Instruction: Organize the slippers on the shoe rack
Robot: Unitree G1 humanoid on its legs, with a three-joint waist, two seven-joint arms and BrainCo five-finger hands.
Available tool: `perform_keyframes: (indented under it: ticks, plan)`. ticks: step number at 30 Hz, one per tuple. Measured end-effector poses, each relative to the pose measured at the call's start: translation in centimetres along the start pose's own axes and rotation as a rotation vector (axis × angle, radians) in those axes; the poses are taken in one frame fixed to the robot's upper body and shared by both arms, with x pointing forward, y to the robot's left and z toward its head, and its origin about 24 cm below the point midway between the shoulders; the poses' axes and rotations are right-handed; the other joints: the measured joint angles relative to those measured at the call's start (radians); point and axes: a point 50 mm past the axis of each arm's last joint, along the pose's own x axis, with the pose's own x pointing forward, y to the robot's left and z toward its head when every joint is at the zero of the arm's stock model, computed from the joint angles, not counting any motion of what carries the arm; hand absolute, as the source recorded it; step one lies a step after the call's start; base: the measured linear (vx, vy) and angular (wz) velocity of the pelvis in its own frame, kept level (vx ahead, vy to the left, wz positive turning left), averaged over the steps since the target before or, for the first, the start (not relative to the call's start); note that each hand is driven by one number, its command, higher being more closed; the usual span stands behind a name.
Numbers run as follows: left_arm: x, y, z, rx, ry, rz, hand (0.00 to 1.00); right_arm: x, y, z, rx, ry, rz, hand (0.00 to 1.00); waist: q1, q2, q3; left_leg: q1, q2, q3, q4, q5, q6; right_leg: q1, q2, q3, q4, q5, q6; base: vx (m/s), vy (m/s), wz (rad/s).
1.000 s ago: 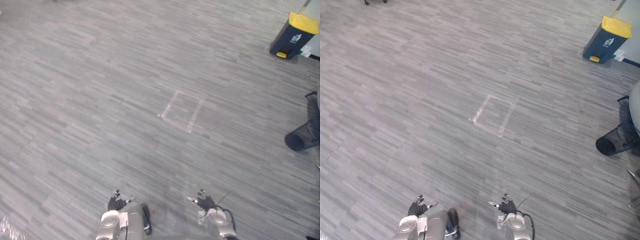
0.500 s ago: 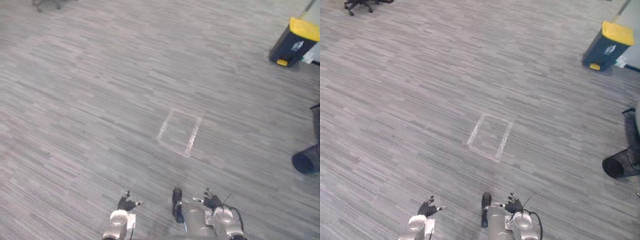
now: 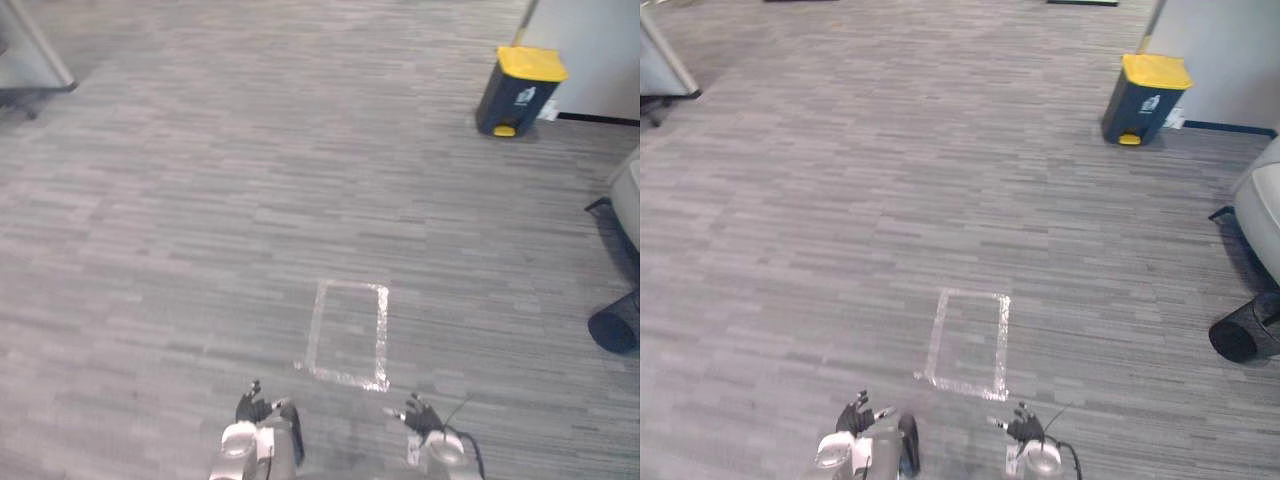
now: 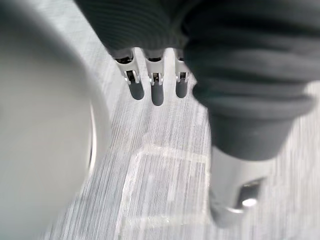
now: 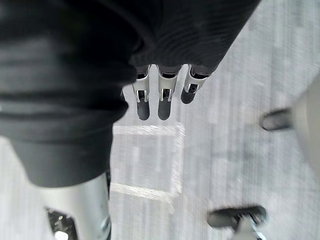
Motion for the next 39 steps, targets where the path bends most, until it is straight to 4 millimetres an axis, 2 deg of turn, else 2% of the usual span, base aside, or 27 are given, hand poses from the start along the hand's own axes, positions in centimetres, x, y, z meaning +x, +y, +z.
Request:
perform_keyframes:
  ticks: [2, 3, 4, 5, 6, 7, 9, 11, 12, 13, 16, 18, 19, 20, 21, 22, 23, 25, 27, 28, 29, 30, 31, 34, 36, 38, 39]
  plan:
    - [0.1, 0.3, -0.2, 0.026, 0.010, 0.000, 0.00, -0.1, 0.1, -0.3, 0.003, 0.010, 0.003, 0.00, 0.003, -0.016, -0.008, 0.028, -0.003, 0.034, 0.019, -0.035, 0.028, -0.031, -0.010, 0.018, 0.098, 0.003, 0.009, 0.39, 0.201, -0.35]
    - [0.0, 0.7, -0.7, 0.040, 0.030, 0.007, 0.00, 0.0, 0.2, -0.1, 0.005, 0.001, 0.006, 0.00, 0.005, -0.023, -0.007, 0.095, -0.014, 0.063, -0.013, -0.049, 0.048, -0.112, -0.014, 0.027, 0.304, 0.040, 0.074, 0.49, 0.251, -0.69]
    - [-0.1, 1.0, -1.2, 0.047, 0.046, 0.012, 0.00, 0.0, 0.3, 0.0, 0.006, -0.002, 0.009, 0.00, 0.005, -0.019, -0.001, 0.176, -0.015, 0.097, -0.054, -0.066, 0.054, -0.186, -0.009, 0.044, 0.507, 0.085, 0.199, 0.57, 0.297, -0.76]
    - [-0.2, 1.1, -1.5, 0.057, 0.055, 0.011, 0.00, 0.0, 0.3, 0.2, 0.006, -0.009, 0.010, 0.00, 0.002, -0.017, 0.002, 0.217, -0.016, 0.112, -0.069, -0.075, 0.055, -0.222, -0.011, 0.036, 0.602, 0.082, 0.223, 0.45, 0.233, -0.67]
    - [-0.3, 1.3, -1.9, 0.082, 0.072, 0.007, 0.00, 0.1, 0.4, 0.7, 0.004, -0.024, 0.013, 0.00, 0.000, -0.017, 0.008, 0.300, -0.022, 0.127, -0.101, -0.081, 0.059, -0.282, -0.024, -0.034, 0.747, 0.053, 0.170, 0.40, 0.164, -0.55]
    - [-0.3, 1.3, -2.2, 0.096, 0.083, 0.003, 0.00, 0.2, 0.4, 0.8, 0.001, -0.029, 0.014, 0.00, 0.000, -0.010, 0.018, 0.372, -0.023, 0.151, -0.143, -0.081, 0.059, -0.321, -0.045, -0.122, 0.805, 0.010, 0.076, 0.37, 0.095, -0.53]
    - [-0.3, 1.5, -2.2, 0.101, 0.080, 0.007, 0.00, 0.3, 0.9, 1.2, -0.015, -0.042, 0.031, 0.00, -0.002, -0.019, 0.019, 0.448, -0.022, 0.167, -0.198, -0.081, 0.059, -0.401, -0.048, -0.246, 0.779, -0.039, -0.004, 0.43, 0.022, -0.28]
    - [-0.1, 1.3, -1.7, 0.101, 0.069, 0.001, 0.00, 0.4, 0.9, 1.7, -0.019, -0.055, 0.032, 0.00, -0.015, -0.025, 0.021, 0.485, -0.017, 0.187, -0.239, -0.081, 0.059, -0.466, -0.034, -0.335, 0.631, -0.057, -0.027, 0.71, -0.144, -0.58]
    - [-0.3, 0.0, -2.2, 0.116, 0.095, -0.044, 0.00, 0.6, -1.0, 2.3, -0.060, -0.063, -0.011, 0.00, -0.016, 0.021, 0.014, 0.582, -0.007, 0.197, -0.267, -0.125, -0.038, -0.469, 0.072, -0.436, 0.173, 0.212, -0.178, 1.03, -0.225, -1.20]
    - [-0.1, -0.3, -1.8, 0.118, 0.084, -0.053, 0.00, 0.6, -1.3, 2.0, -0.063, -0.047, -0.018, 0.00, -0.021, 0.033, 0.015, 0.570, 0.005, 0.181, -0.248, -0.137, -0.053, -0.454, 0.094, -0.432, 0.140, 0.216, -0.183, 1.03, -0.235, -1.23]
    - [-0.2, -0.9, -1.6, 0.113, 0.069, -0.076, 0.00, 0.4, -1.7, 0.8, -0.052, -0.006, -0.034, 0.00, -0.042, 0.013, 0.026, 0.546, 0.009, 0.144, -0.220, -0.117, -0.072, -0.371, 0.134, -0.432, 0.081, 0.208, -0.177, 0.12, -0.044, -0.07]
    - [-0.3, -0.7, -1.8, 0.068, 0.082, -0.056, 0.00, 0.3, -1.2, 0.6, -0.036, -0.003, -0.028, 0.00, -0.050, -0.007, 0.019, 0.493, 0.050, 0.165, -0.014, -0.125, -0.118, -0.329, 0.167, -0.428, 0.016, 0.139, -0.155, 0.04, -0.081, -0.68]
    - [-0.3, -0.4, -1.8, 0.034, 0.084, -0.035, 0.00, 0.3, -0.6, 1.1, -0.049, -0.032, -0.008, 0.00, -0.021, 0.035, 0.021, 0.365, 0.156, 0.159, 0.286, -0.023, -0.001, -0.251, 0.212, -0.423, -0.012, 0.089, -0.175, 0.32, 0.005, -1.62]
    - [-0.5, -0.2, -2.0, 0.029, 0.076, -0.031, 0.00, 0.2, -0.1, 1.6, -0.055, -0.053, 0.006, 0.00, -0.006, 0.019, 0.014, 0.299, 0.187, 0.175, 0.465, 0.042, 0.019, -0.223, 0.206, -0.396, 0.059, 0.067, -0.187, 0.48, 0.065, -1.69]
    - [-0.5, 0.3, -1.8, 0.027, 0.057, -0.019, 0.00, 0.1, 0.2, 1.2, -0.048, -0.049, 0.011, 0.00, 0.001, 0.004, 0.003, 0.277, 0.171, 0.183, 0.505, 0.006, 0.010, -0.184, 0.178, -0.330, 0.015, 0.037, -0.189, 0.45, 0.186, -1.77]
    - [-0.4, 0.2, -1.5, 0.016, 0.047, -0.015, 0.00, 0.1, 0.3, 0.9, -0.039, -0.035, 0.011, 0.00, 0.011, 0.029, 0.007, 0.259, 0.179, 0.152, 0.500, -0.075, -0.003, -0.143, 0.193, -0.297, -0.017, 0.106, -0.170, 0.30, 0.213, -1.73]
    - [-0.6, -0.1, -2.0, 0.016, 0.066, -0.023, 0.00, 0.2, 0.4, 1.0, -0.026, -0.031, 0.005, 0.00, 0.011, 0.050, 0.009, 0.216, 0.150, 0.089, 0.416, -0.141, -0.007, -0.129, 0.201, -0.231, -0.022, 0.115, -0.180, 0.17, 0.183, -1.71]
    - [-0.6, -0.3, -1.9, 0.026, 0.059, -0.034, 0.00, 0.1, 0.3, 0.6, -0.025, -0.021, 0.001, 0.00, 0.014, 0.045, 0.011, 0.175, 0.082, -0.014, 0.254, -0.172, -0.028, -0.130, 0.187, -0.143, -0.022, 0.116, -0.167, 0.12, 0.182, -1.50]
    - [-0.6, -0.2, -2.1, 0.049, 0.062, -0.041, 0.00, 0.1, -0.2, 0.5, -0.032, -0.019, -0.009, 0.00, 0.016, 0.055, 0.006, 0.181, 0.007, -0.258, -0.055, -0.127, -0.099, -0.132, 0.175, -0.036, -0.031, 0.109, -0.123, 0.17, 0.322, -1.82]
    - [-0.7, -0.3, -2.3, 0.047, 0.072, -0.043, 0.00, 0.0, -0.5, 0.5, -0.036, -0.020, -0.017, 0.00, 0.015, 0.064, 0.005, 0.184, 0.007, -0.293, -0.090, -0.076, -0.120, -0.132, 0.179, -0.015, -0.031, 0.112, -0.101, 0.18, 0.303, -1.55]
    - [-0.7, -0.4, -2.6, 0.049, 0.084, -0.046, 0.00, 0.1, -0.8, 0.6, -0.043, -0.019, -0.023, 0.00, 0.016, 0.074, 0.000, 0.206, -0.003, -0.302, -0.099, -0.021, -0.075, -0.127, 0.181, 0.018, -0.029, 0.114, -0.075, 0.16, 0.240, -1.09]
    - [-0.6, 0.0, -2.5, 0.058, 0.087, -0.040, 0.00, 0.1, -0.8, 0.5, -0.043, -0.018, -0.023, 0.00, 0.013, 0.067, 0.000, 0.215, -0.010, -0.272, -0.101, -0.030, -0.072, -0.122, 0.169, 0.044, -0.027, 0.111, -0.048, 0.25, 0.338, -0.92]
    - [-0.5, 0.2, -2.3, 0.072, 0.082, -0.040, 0.00, -0.1, -0.9, 0.0, -0.039, -0.003, -0.025, 0.00, 0.008, 0.036, -0.006, 0.234, -0.019, -0.235, -0.108, -0.039, -0.061, -0.127, 0.152, 0.062, -0.005, 0.105, -0.035, 0.23, 0.258, -0.69]
    - [-0.2, 0.6, -2.1, 0.122, 0.086, -0.049, 0.00, -0.2, -1.0, -0.9, -0.032, 0.031, -0.028, 0.00, 0.008, -0.008, -0.014, 0.301, -0.062, -0.154, -0.180, -0.027, -0.031, -0.170, 0.106, 0.094, 0.073, 0.056, 0.006, 0.22, 0.206, -0.63]
    - [-0.1, 0.5, -2.1, 0.125, 0.092, -0.052, 0.00, -0.2, -1.3, -0.9, -0.016, 0.034, -0.039, 0.00, 0.008, -0.013, -0.010, 0.349, -0.068, -0.078, -0.224, -0.025, -0.028, -0.203, 0.092, 0.061, 0.133, 0.045, 0.027, 0.20, 0.147, -0.88]
    - [-0.1, 0.5, -1.9, 0.127, 0.093, -0.052, 0.00, 0.0, -1.2, -0.5, -0.015, 0.025, -0.036, 0.00, 0.005, -0.002, 0.001, 0.382, -0.066, -0.002, -0.257, -0.025, -0.028, -0.238, 0.055, -0.109, 0.156, 0.045, 0.027, 0.16, 0.125, -1.10]
    - [-0.1, 0.4, -2.0, 0.132, 0.094, -0.054, 0.00, 0.2, -1.1, -0.3, -0.020, 0.029, -0.033, 0.00, 0.006, 0.000, 0.002, 0.405, -0.067, 0.056, -0.282, -0.025, -0.028, -0.256, 0.014, -0.299, 0.148, 0.049, 0.010, 0.17, 0.074, -1.32]
